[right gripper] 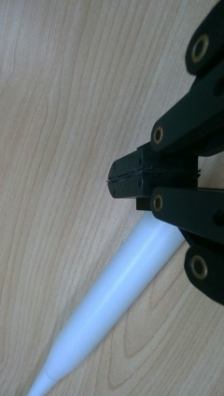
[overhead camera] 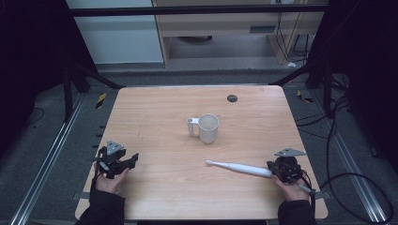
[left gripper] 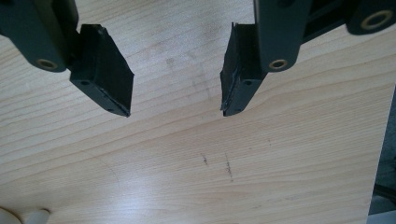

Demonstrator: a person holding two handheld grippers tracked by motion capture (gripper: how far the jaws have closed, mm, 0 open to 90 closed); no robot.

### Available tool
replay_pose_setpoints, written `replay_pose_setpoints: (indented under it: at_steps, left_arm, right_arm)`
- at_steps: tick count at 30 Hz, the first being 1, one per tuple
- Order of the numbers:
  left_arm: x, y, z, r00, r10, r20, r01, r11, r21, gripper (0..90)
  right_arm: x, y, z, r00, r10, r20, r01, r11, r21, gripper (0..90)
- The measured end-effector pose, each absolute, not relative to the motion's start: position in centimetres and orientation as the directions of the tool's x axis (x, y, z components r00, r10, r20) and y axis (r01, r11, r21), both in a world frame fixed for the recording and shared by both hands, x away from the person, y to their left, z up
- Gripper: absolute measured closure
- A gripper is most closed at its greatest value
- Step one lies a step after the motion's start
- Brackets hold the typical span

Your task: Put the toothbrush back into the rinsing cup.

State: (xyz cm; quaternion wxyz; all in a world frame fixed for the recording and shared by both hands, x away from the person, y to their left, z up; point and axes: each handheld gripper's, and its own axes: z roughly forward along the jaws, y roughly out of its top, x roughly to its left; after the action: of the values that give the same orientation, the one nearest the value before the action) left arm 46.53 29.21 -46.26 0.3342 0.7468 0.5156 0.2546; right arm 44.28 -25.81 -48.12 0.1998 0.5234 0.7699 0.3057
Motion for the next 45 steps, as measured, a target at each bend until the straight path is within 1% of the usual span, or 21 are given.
replay_pose_setpoints:
  at_steps: [16,45]
  left_arm:
    - [46.5,29.4,-46.2,0.335,0.942,0.039,0.598,-0.244,0.764,42.9]
    - [46.4,29.5,-46.2,0.325,0.944,0.059,0.575,-0.247,0.780,43.2]
  right_arm:
    - [43.5,-25.6,-48.3,-0.392,0.920,0.003,0.684,0.289,0.670,90.0]
    - [41.3,-24.4,-48.4,-0.433,0.901,0.030,0.689,0.309,0.656,90.0]
